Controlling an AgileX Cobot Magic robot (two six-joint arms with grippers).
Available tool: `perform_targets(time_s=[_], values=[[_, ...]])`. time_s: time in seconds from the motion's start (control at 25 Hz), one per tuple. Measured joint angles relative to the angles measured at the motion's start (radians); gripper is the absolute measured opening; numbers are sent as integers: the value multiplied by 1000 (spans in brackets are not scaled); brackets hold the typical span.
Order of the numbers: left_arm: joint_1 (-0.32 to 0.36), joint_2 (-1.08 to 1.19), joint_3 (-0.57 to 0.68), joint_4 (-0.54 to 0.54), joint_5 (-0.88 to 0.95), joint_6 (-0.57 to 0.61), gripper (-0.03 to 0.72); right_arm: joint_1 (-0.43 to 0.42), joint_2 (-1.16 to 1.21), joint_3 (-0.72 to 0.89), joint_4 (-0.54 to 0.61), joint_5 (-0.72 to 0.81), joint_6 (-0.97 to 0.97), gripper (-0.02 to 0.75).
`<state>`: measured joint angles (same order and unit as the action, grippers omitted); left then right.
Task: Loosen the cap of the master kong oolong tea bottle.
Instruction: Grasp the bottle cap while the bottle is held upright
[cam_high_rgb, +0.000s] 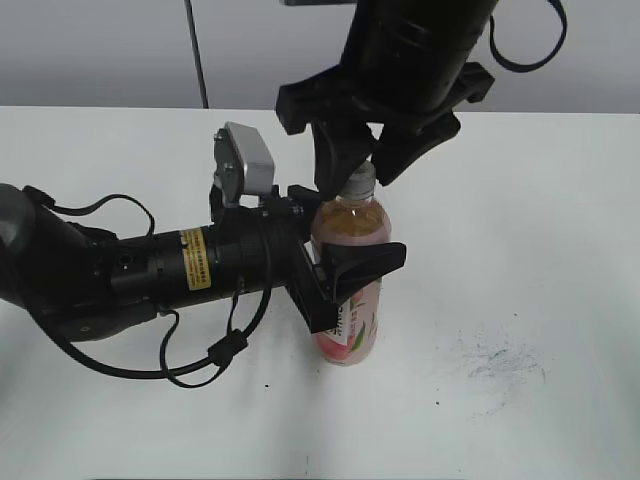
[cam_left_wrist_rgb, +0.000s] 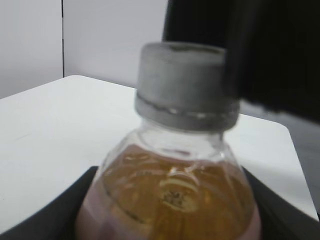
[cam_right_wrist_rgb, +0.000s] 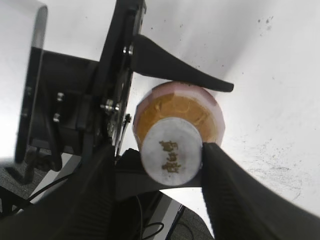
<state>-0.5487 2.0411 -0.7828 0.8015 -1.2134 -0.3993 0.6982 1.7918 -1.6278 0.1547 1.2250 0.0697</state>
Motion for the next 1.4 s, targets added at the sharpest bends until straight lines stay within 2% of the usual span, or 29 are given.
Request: perform_targets(time_s=[0.32,1.08,1.32,1.4], values=[[0,0,0,-1,-1,-1,448,0,2,-36,-7,0,0,389],[0,0,0,0,-1,2,448,0,8,-15,-11,-2,0,387],[0,0,0,1,-1,3,448,0,8,-14,-15,-2,-6,354],[0,0,0,1,-1,3,448,0,8,-13,-21,-2,-13,322]])
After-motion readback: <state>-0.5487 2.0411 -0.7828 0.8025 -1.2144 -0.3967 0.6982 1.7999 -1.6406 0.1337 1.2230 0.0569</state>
